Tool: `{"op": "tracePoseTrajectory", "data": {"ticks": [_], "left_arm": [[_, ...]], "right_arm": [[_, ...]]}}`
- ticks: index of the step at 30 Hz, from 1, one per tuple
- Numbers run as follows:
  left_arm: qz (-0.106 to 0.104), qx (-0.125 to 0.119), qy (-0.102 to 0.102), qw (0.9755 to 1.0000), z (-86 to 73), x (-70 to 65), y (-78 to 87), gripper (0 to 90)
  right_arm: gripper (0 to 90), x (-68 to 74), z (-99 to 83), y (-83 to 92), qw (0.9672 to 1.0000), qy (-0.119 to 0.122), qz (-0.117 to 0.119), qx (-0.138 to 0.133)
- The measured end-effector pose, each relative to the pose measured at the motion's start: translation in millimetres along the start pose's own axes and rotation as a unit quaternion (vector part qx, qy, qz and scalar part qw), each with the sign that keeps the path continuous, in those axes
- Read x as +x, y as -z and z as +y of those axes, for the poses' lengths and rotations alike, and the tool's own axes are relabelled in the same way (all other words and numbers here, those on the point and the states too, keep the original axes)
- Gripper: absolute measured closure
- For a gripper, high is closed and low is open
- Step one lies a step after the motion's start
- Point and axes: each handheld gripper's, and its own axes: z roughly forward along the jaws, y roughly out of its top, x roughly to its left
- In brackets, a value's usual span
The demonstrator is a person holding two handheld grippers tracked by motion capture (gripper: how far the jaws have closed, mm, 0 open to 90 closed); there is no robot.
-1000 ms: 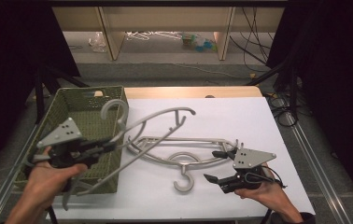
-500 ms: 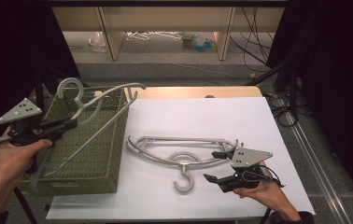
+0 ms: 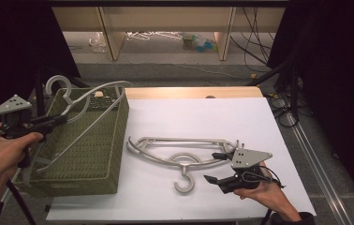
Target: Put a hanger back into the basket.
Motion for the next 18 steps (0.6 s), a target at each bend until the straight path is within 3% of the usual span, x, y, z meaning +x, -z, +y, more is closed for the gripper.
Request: {"op": "tracePoseTrajectory", "data": {"ticks": [6, 18], "left_arm": [[0.018, 0.010, 0.004, 0.9998, -3.1, 18.7, -1.5, 78.9], [0.020, 0.049, 0.003, 0.9986, -8.9, 40.4, -17.5, 78.9]], "right_arm": [[25.9, -0.1, -0.8, -1.2, 1.0000, -0.002, -0.003, 0.000], [25.9, -0.6, -1.0, -2.1, 1.0000, -0.002, 0.001, 0.006]]}}
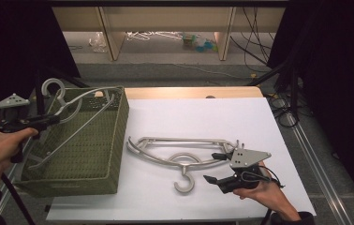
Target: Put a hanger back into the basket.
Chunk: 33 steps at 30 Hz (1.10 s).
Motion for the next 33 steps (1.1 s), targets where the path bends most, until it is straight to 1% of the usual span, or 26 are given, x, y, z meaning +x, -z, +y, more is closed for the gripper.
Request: {"op": "tracePoseTrajectory", "data": {"ticks": [2, 3, 4, 5, 6, 7, 9, 10, 11, 12, 13, 14, 15, 16, 18, 20, 21, 23, 24, 26, 27, 28, 30, 31, 32, 33], "left_arm": [[0.006, 0.010, -0.007, 0.9999, 0.3, 5.3, -2.9, 78.9], [0.009, 0.021, -0.008, 0.9997, -0.2, 8.2, -5.9, 78.9], [0.009, 0.021, -0.008, 0.9997, -0.2, 8.2, -5.9, 78.9], [0.007, 0.025, -0.013, 0.9996, -1.2, 10.2, -7.9, 78.9], [-0.002, 0.021, -0.005, 0.9998, -4.2, 10.7, -13.6, 78.8], [-0.001, 0.026, -0.008, 0.9996, -5.7, 11.5, -15.5, 78.8], [0.001, 0.027, -0.006, 0.9996, -7.2, 11.3, -18.0, 78.9], [0.000, 0.033, -0.016, 0.9993, -8.3, 12.5, -20.2, 78.9], [0.002, 0.033, -0.016, 0.9993, -9.3, 12.2, -23.1, 78.8], [0.005, 0.041, -0.019, 0.9990, -9.7, 12.9, -25.1, 78.8], [0.004, 0.052, -0.028, 0.9982, -9.9, 14.8, -26.7, 78.8], [0.006, 0.042, -0.017, 0.9989, -11.4, 13.7, -31.7, 78.7], [0.007, 0.044, -0.018, 0.9989, -11.8, 14.1, -33.5, 78.8], [0.007, 0.053, -0.024, 0.9983, -12.0, 15.8, -35.1, 78.8], [0.011, 0.053, -0.016, 0.9984, -13.6, 15.6, -43.5, 78.8], [0.008, 0.054, -0.015, 0.9984, -14.4, 15.2, -46.7, 78.8], [0.004, 0.062, -0.019, 0.9979, -16.2, 14.6, -53.6, 78.8], [0.002, 0.067, -0.019, 0.9975, -17.6, 15.0, -56.8, 78.7], [0.004, 0.071, -0.017, 0.9973, -19.5, 15.2, -59.5, 78.7], [0.003, 0.076, -0.004, 0.9971, -24.9, 17.6, -64.0, 78.6], [0.004, 0.095, -0.015, 0.9954, -26.9, 21.3, -63.4, 78.6], [0.007, 0.097, -0.010, 0.9952, -29.9, 22.8, -64.3, 78.6], [0.013, 0.099, 0.003, 0.9950, -35.9, 27.2, -64.9, 78.1], [0.017, 0.105, 0.012, 0.9942, -42.3, 31.7, -65.4, 77.5], [0.017, 0.105, 0.012, 0.9942, -42.3, 31.7, -65.4, 77.1], [0.023, 0.108, 0.017, 0.9938, -45.7, 33.0, -66.4, 77.1]], "right_arm": [[25.9, 0.3, -0.3, -0.8, 1.0000, -0.001, -0.002, -0.003], [26.0, 0.2, -0.4, -0.7, 1.0000, -0.001, 0.000, 0.000], [26.0, 0.2, -0.4, -0.7, 1.0000, -0.001, 0.000, 0.000], [26.1, 0.2, -0.4, -0.7, 1.0000, 0.000, 0.000, 0.000], [26.1, 0.1, -0.4, -0.6, 1.0000, 0.000, -0.001, 0.000], [26.1, 0.2, -0.4, -0.6, 1.0000, 0.000, -0.002, 0.000], [26.1, 0.2, -0.6, -0.7, 1.0000, 0.000, -0.002, -0.001], [26.1, 0.1, -0.8, -0.8, 1.0000, -0.001, -0.002, 0.000], [26.1, -0.2, -1.1, -1.0, 1.0000, 0.001, -0.001, 0.002], [26.1, -0.2, -1.3, -1.2, 1.0000, 0.002, -0.001, 0.003], [26.1, -0.4, -1.2, -0.8, 1.0000, 0.002, 0.002, 0.006], [26.1, -0.2, -1.1, -0.9, 1.0000, 0.001, 0.003, 0.007], [26.1, -0.2, -0.9, -0.9, 1.0000, 0.001, 0.003, 0.006], [26.1, -0.1, -0.9, -0.8, 1.0000, 0.001, 0.003, 0.005], [26.1, -0.1, -1.3, -1.6, 1.0000, 0.001, 0.001, 0.005], [26.1, 0.1, -1.5, -2.1, 1.0000, 0.000, 0.000, 0.002], [26.1, 0.0, -1.7, -2.3, 1.0000, 0.001, 0.001, 0.003], [26.1, 0.1, -1.8, -2.4, 1.0000, 0.001, 0.002, 0.004], [26.1, -0.1, -1.8, -2.4, 1.0000, 0.001, 0.004, 0.006], [26.1, 0.4, -2.5, -3.7, 1.0000, 0.001, 0.003, 0.007], [26.1, 0.4, -2.5, -3.7, 1.0000, 0.001, 0.003, 0.007], [26.2, 0.2, -2.4, -3.1, 0.9999, 0.001, 0.007, 0.012], [26.2, 0.2, -2.8, -3.2, 0.9999, 0.001, 0.007, 0.012], [26.2, 0.1, -3.1, -3.2, 0.9999, 0.000, 0.007, 0.012], [26.2, 0.1, -3.1, -3.2, 0.9999, 0.000, 0.007, 0.012], [26.2, 0.0, -3.3, -3.2, 0.9999, -0.001, 0.007, 0.012]]}}
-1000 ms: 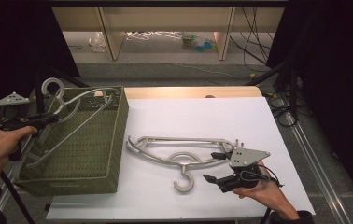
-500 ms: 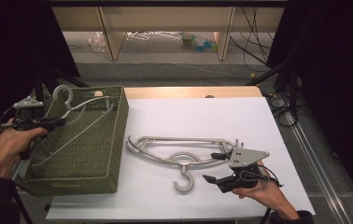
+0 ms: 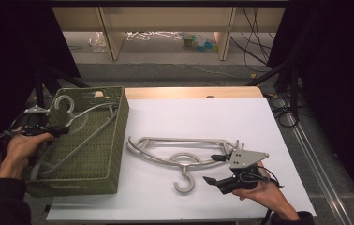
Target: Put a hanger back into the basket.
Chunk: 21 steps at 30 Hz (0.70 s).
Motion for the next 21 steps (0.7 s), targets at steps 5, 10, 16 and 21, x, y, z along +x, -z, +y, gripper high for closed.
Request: {"op": "tracePoseTrajectory", "data": {"ticks": [5, 10, 16, 21], "left_arm": [[0.019, -0.031, 0.036, 0.9987, -6.7, 2.6, 3.0, 62.2], [-0.005, -0.075, 0.051, 0.9959, -6.0, -5.7, 22.2, 57.2], [-0.036, -0.139, 0.028, 0.9893, -11.5, -51.2, 51.3, 40.3], [-0.058, -0.179, 0.011, 0.9821, -22.0, -95.7, 65.0, 30.3]], "right_arm": [[25.9, 0.0, -0.6, -1.6, 1.0000, -0.002, -0.005, -0.002], [25.8, -0.1, -1.2, -2.8, 1.0000, -0.003, -0.003, 0.000], [25.8, -0.5, -2.1, -2.5, 1.0000, -0.002, -0.004, 0.006], [25.5, -1.3, -3.8, -1.9, 0.9998, -0.004, -0.017, 0.005]]}}
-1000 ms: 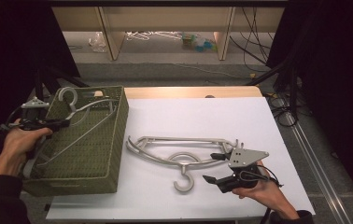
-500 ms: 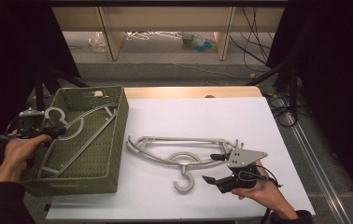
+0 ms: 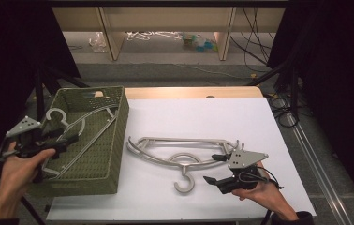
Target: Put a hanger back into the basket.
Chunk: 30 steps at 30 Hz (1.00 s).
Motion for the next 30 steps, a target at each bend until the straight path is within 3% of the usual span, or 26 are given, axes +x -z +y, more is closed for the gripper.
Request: {"op": "tracePoseTrajectory", "data": {"ticks": [4, 5, 6, 8, 10, 15, 20, 22, 24, 27, 30], "left_arm": [[-0.030, -0.012, -0.026, 0.9991, -10.4, -34.6, 5.0, 23.4], [-0.039, -0.023, -0.019, 0.9988, -14.5, -43.3, 3.8, 20.5], [-0.043, -0.023, 0.001, 0.9988, -19.7, -53.2, 3.4, 20.8], [-0.073, -0.023, -0.027, 0.9967, -26.4, -64.1, -0.3, 20.8], [-0.092, -0.031, -0.025, 0.9949, -32.7, -76.3, -4.4, 20.2], [-0.113, -0.037, -0.022, 0.9927, -44.3, -99.1, -14.4, 19.5], [-0.135, -0.054, -0.037, 0.9887, -50.7, -112.2, -17.1, 18.3], [-0.134, -0.060, -0.041, 0.9883, -56.2, -116.7, -19.2, 18.1], [-0.135, -0.056, -0.059, 0.9875, -63.6, -120.7, -22.8, 17.5], [-0.138, -0.047, -0.056, 0.9877, -71.7, -126.6, -25.1, 17.2], [-0.142, -0.066, -0.068, 0.9853, -74.6, -128.9, -20.1, 16.9]], "right_arm": [[24.8, -2.2, -0.8, 1.1, 0.9999, 0.000, -0.014, -0.006], [24.3, -3.2, -1.0, 1.3, 0.9999, -0.001, -0.014, -0.010], [24.1, -3.7, -1.0, 2.0, 0.9998, -0.005, -0.017, -0.012], [23.5, -4.8, -1.4, 2.2, 0.9996, -0.009, -0.025, -0.013], [23.5, -5.0, -1.9, 2.9, 0.9995, -0.009, -0.028, -0.014], [23.5, -3.1, -2.2, 5.8, 0.9992, -0.009, -0.030, -0.023], [24.1, -1.1, -6.2, 4.1, 0.9993, -0.014, -0.029, -0.020], [24.1, -1.1, -6.6, 4.2, 0.9995, -0.014, -0.025, -0.015], [24.1, 0.1, -6.7, 3.2, 0.9995, -0.012, -0.024, -0.014], [24.1, 1.1, -6.8, 1.7, 0.9995, -0.010, -0.025, -0.014], [24.1, 0.3, -7.8, 0.8, 0.9996, -0.015, -0.024, -0.008]]}}
